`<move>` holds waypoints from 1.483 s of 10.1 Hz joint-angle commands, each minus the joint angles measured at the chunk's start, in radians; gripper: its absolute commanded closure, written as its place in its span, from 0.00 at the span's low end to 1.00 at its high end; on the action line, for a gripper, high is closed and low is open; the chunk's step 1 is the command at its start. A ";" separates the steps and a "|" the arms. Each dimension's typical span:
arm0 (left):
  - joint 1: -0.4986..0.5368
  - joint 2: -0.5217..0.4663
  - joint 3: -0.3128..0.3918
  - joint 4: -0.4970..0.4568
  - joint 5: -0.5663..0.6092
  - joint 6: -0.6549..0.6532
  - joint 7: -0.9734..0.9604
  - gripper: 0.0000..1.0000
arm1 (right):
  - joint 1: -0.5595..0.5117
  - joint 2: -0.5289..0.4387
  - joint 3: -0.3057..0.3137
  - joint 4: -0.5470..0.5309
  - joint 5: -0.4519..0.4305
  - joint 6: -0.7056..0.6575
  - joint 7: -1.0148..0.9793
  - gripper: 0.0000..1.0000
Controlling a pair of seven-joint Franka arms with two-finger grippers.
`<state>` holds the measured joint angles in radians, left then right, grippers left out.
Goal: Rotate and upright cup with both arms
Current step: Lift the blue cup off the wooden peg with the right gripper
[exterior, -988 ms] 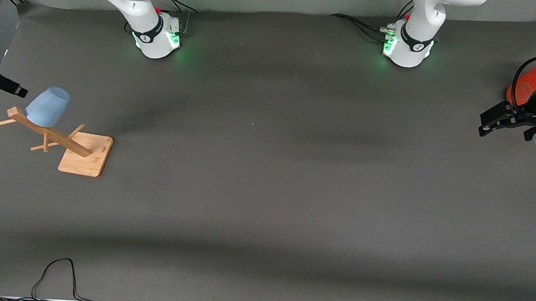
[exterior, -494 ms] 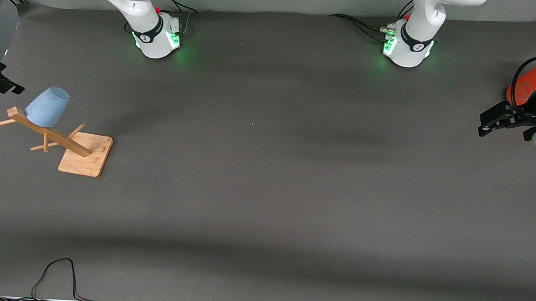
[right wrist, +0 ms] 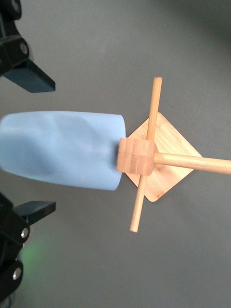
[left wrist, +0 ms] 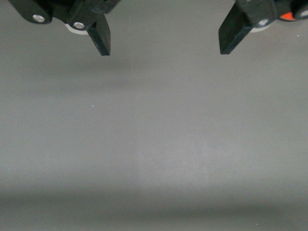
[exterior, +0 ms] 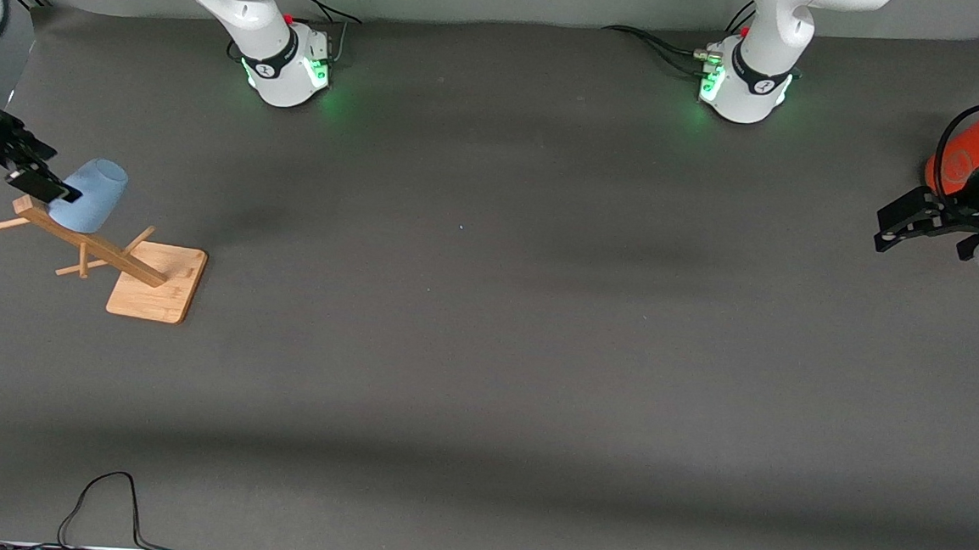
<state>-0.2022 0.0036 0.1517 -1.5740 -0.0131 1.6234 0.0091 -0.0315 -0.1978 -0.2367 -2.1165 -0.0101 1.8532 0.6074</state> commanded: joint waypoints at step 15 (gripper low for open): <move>-0.006 0.010 0.005 0.020 -0.008 0.024 0.015 0.00 | 0.076 -0.078 -0.003 -0.024 -0.010 -0.018 0.067 0.31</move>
<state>-0.2024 0.0037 0.1517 -1.5739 -0.0134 1.6436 0.0093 0.0079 -0.2300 -0.2396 -2.1622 -0.0100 1.8857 0.6241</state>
